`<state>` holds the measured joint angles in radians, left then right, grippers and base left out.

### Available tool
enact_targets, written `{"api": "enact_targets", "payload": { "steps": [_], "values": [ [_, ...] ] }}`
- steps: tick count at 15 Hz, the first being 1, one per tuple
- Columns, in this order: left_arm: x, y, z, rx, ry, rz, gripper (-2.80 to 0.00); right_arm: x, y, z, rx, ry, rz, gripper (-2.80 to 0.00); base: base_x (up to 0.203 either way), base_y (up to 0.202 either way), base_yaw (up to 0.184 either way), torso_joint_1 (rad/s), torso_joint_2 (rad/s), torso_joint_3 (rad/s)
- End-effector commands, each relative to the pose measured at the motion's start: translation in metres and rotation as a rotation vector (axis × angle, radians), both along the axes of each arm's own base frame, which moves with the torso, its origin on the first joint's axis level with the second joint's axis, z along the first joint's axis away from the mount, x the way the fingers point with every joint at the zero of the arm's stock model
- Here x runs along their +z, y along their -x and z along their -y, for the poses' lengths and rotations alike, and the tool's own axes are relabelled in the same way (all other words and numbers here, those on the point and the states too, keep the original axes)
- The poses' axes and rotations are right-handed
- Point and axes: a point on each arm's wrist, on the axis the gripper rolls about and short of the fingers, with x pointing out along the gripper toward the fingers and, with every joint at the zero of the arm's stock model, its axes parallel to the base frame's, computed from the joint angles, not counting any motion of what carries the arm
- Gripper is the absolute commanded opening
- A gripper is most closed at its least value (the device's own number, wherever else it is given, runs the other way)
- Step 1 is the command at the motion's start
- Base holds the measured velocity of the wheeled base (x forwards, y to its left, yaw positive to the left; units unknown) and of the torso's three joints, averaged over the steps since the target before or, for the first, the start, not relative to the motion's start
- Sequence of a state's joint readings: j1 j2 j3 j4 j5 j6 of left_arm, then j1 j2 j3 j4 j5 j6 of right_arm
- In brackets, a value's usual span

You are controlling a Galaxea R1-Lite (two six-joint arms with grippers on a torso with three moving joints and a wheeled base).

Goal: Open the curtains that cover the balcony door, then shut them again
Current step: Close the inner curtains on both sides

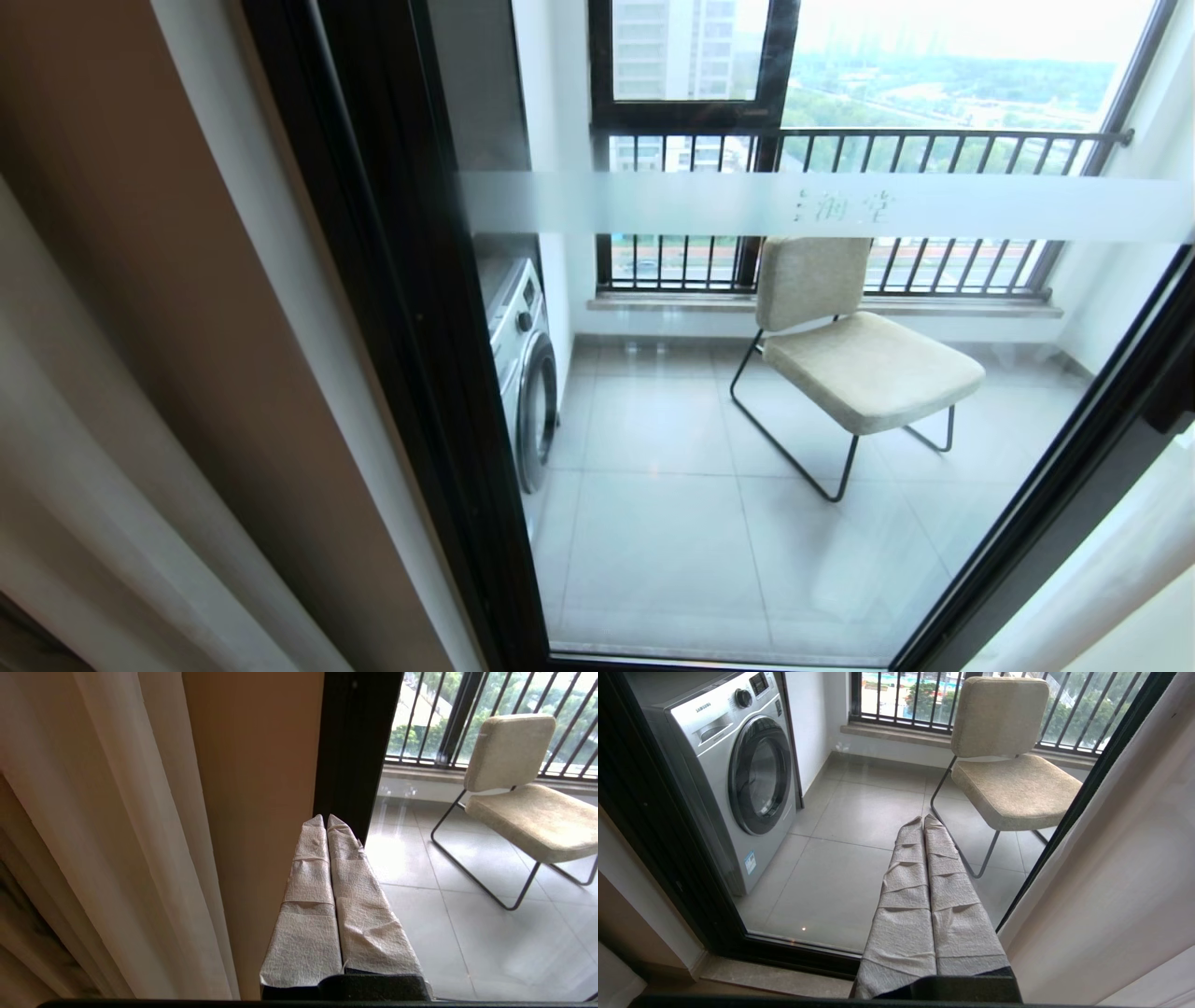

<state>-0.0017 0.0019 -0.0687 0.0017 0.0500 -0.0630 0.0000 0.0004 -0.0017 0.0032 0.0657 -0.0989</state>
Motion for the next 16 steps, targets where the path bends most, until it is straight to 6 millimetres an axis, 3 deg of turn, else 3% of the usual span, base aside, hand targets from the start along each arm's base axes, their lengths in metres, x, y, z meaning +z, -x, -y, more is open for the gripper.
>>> {"api": "enact_targets", "payload": {
  "steps": [1,5,8,12,16],
  "values": [
    [0.017,0.007,0.000,0.019,0.004,0.054,-2.80,0.000,0.000,0.000,0.000,0.001,0.000,-2.80,0.000,0.000,0.000,0.000,0.00,0.000],
    [0.059,0.020,-0.005,0.248,-0.009,0.142,-2.80,0.000,0.000,0.000,0.000,0.001,0.000,-2.80,0.000,0.000,0.000,0.000,0.00,0.000],
    [0.099,0.012,-0.010,0.439,-0.021,0.101,-2.80,0.000,0.000,0.000,0.000,0.001,0.000,-2.80,0.000,0.000,0.000,0.000,0.00,0.000],
    [0.154,-0.023,-0.013,0.635,-0.032,0.011,-2.80,0.000,0.000,0.000,0.000,0.001,0.000,-2.80,0.000,0.000,0.000,0.000,0.00,0.000],
    [0.194,-0.068,-0.014,0.709,-0.041,-0.051,-2.80,0.000,0.000,0.000,0.001,0.001,0.000,-2.80,0.000,0.000,0.000,0.000,0.00,0.000]
  ]
}}
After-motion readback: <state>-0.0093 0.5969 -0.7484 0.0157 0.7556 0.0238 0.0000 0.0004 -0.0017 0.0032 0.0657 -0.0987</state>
